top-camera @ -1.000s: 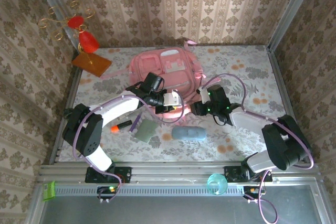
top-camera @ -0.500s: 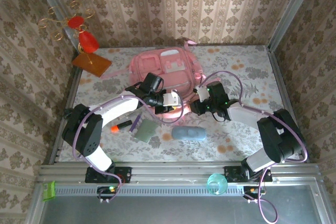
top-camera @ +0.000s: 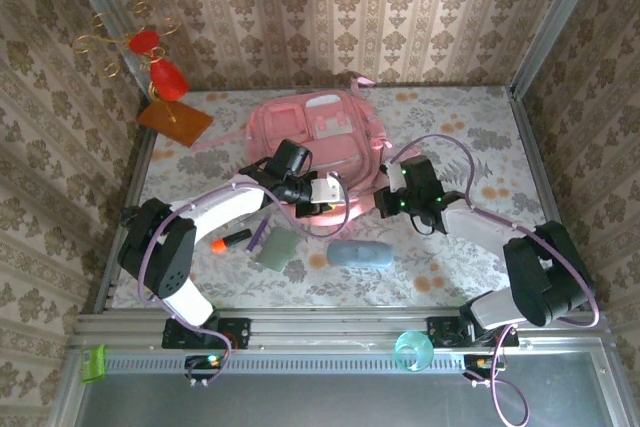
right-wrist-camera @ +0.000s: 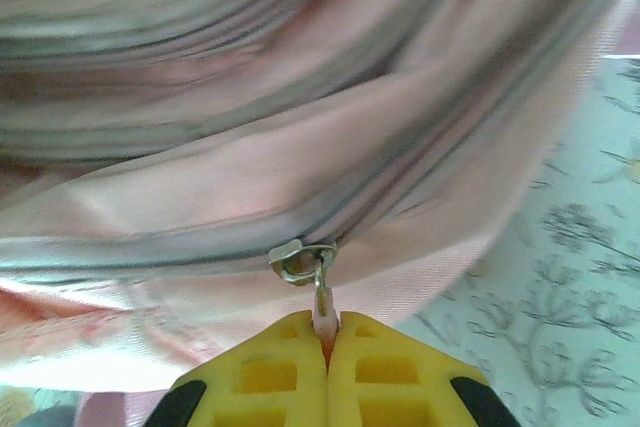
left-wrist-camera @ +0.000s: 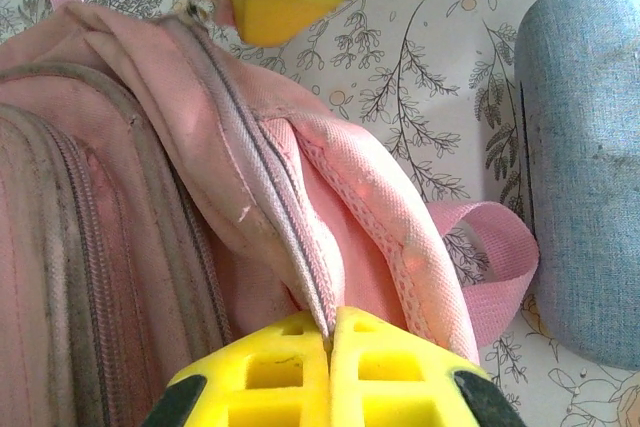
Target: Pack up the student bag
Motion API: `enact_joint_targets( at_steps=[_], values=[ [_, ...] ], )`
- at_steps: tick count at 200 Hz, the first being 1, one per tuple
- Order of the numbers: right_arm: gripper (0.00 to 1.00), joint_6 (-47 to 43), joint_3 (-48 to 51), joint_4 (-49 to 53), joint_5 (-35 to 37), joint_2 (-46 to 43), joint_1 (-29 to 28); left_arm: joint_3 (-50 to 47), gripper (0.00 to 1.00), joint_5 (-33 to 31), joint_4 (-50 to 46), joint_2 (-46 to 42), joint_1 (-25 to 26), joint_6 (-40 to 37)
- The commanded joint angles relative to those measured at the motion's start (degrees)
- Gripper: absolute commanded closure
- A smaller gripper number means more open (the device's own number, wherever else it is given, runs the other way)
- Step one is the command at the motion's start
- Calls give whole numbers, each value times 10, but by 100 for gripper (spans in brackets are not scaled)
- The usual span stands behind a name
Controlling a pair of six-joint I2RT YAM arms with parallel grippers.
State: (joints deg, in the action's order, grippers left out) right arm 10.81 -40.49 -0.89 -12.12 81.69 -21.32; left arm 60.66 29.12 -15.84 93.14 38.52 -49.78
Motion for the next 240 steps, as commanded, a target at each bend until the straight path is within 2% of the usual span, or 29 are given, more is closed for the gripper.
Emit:
enact_joint_targets(
  at_steps=[1, 35, 61, 88, 110, 140, 149, 181, 205, 240],
  values=[
    [100, 55, -10, 65, 102, -6, 37, -6, 100, -2, -22, -21, -11, -21],
    [100, 81, -64, 126, 158, 29, 54, -16, 100, -21, -26, -27, -26, -31],
    [100, 88, -42, 75, 84, 17, 49, -15, 99, -57, -29, -17, -36, -26],
    [100, 88, -2, 11, 9, -14, 24, -15, 72, -70, 11, -12, -36, 27],
    [100, 92, 13, -16, -9, -43, -9, -12, 53, -70, 42, -16, -28, 92],
    [100, 102, 21, -37, -13, -62, -46, -7, 44, -72, 75, -28, 15, 162],
    [100, 108, 24, -48, -20, -64, -53, -4, 38, -76, 82, -25, 29, 172],
    [100, 112, 23, -54, -22, -65, -68, 20, 28, -106, 92, 7, 59, 185],
    [100, 111, 28, -56, -20, -67, -68, 51, 28, -123, 82, 37, 73, 185],
    [100, 116, 33, -69, -23, -61, -68, 93, 37, -140, 57, 83, 86, 169]
  ],
)
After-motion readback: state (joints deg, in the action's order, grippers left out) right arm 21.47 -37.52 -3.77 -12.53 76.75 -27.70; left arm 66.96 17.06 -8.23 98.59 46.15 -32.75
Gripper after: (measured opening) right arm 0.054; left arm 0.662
